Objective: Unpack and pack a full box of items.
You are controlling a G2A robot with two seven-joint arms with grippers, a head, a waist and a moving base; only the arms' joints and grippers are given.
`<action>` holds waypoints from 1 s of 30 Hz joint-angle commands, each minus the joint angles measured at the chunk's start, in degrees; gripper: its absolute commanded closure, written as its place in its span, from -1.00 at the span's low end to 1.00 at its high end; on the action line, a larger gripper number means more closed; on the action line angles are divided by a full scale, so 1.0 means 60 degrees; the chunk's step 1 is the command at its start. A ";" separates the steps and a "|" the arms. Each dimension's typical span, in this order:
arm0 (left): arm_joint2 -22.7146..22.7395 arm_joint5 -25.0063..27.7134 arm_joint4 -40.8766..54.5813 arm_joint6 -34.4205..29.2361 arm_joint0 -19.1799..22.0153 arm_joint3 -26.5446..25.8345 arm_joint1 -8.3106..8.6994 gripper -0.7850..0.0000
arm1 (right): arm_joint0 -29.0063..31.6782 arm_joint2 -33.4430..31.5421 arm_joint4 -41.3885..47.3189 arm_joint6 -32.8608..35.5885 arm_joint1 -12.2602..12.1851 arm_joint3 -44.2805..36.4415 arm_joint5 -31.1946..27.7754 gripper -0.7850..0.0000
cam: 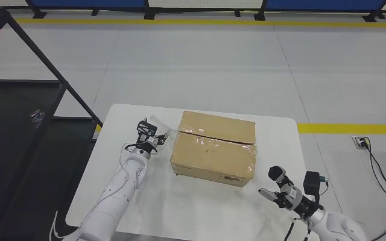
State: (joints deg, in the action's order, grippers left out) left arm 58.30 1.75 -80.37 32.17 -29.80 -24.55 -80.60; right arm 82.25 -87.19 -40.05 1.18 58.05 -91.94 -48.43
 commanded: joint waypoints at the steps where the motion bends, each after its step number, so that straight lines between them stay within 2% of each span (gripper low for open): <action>1: 0.0034 -0.0206 0.0085 0.0233 0.0086 0.0198 -0.0039 -1.00 | -0.0059 0.0031 0.0026 0.0055 0.0005 0.0033 -0.0002 -1.00; 8: 0.0223 -0.0573 0.0270 0.0899 0.0071 0.0557 -0.0027 -1.00 | -0.0343 0.0199 0.0080 0.0215 0.0025 0.0184 -0.0158 -1.00; 16: 0.0512 -0.0799 0.0394 0.1335 -0.0292 0.0593 0.0133 -1.00 | -0.0629 0.0368 0.0101 0.0339 0.0046 0.0360 -0.0345 -1.00; 30: 0.1234 -0.1004 0.0886 0.1347 -0.0936 0.0353 0.0494 -1.00 | -0.0989 0.0635 0.0075 0.0579 0.0076 0.0506 -0.0469 -1.00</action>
State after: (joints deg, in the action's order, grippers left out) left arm 65.36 -4.19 -75.32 40.20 -35.10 -22.27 -77.79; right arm 76.38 -83.42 -39.57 4.59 58.50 -88.91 -51.25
